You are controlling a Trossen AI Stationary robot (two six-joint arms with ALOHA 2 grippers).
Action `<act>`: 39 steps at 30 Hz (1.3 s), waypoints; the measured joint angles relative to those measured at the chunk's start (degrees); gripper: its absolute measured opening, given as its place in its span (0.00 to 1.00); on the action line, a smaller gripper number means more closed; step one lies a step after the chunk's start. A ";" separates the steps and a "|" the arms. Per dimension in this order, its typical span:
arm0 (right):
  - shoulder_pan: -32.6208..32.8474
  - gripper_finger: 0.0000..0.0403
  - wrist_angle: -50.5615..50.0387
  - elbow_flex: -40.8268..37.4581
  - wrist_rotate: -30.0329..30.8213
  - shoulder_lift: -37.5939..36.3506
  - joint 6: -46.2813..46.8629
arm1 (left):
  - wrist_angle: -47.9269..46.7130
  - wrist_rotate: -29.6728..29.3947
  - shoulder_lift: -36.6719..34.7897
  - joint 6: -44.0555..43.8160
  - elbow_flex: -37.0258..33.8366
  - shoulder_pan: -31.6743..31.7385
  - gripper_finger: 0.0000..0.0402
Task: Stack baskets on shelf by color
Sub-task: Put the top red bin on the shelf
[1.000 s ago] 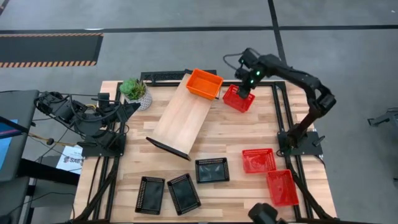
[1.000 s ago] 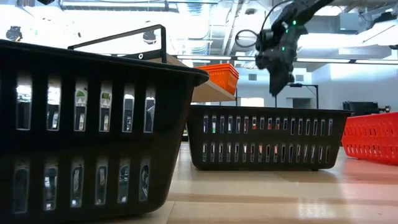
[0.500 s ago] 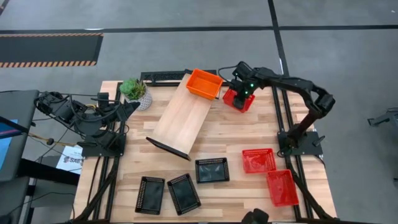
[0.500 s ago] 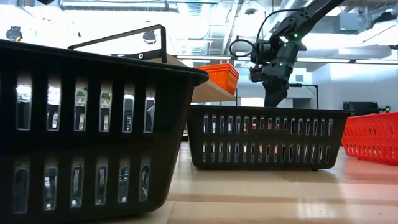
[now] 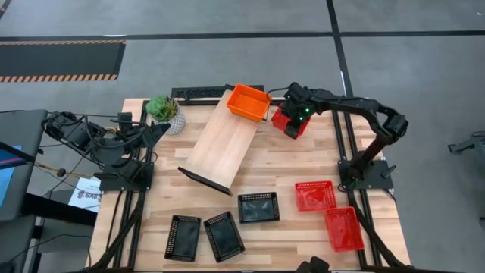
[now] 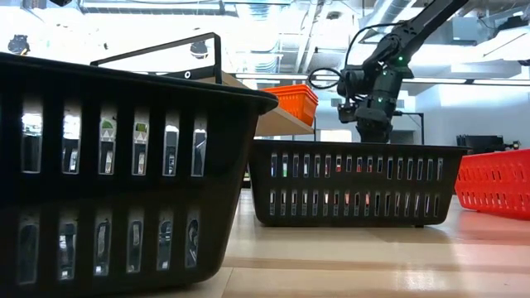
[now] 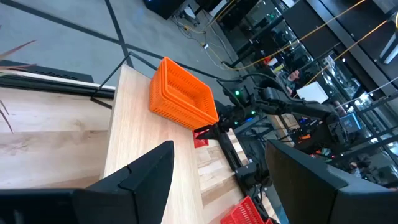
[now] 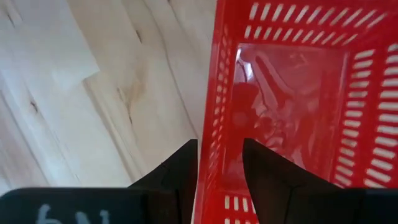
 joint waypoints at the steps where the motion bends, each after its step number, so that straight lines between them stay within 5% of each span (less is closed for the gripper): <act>1: 0.03 0.37 -0.05 -0.18 0.00 0.00 -0.01 | 0.00 0.00 0.00 0.00 0.00 0.00 0.60; 18: 0.85 0.32 3.93 -4.04 1.07 0.00 0.16 | 0.00 0.00 0.00 0.00 0.00 0.02 0.60; 30: 0.39 0.04 3.79 -3.97 2.51 -0.04 1.28 | 0.00 0.02 0.00 -0.12 0.00 0.02 0.60; 39: -0.29 0.02 2.41 -2.36 2.62 -1.70 8.00 | 0.00 0.05 -0.01 -0.17 0.00 0.02 0.60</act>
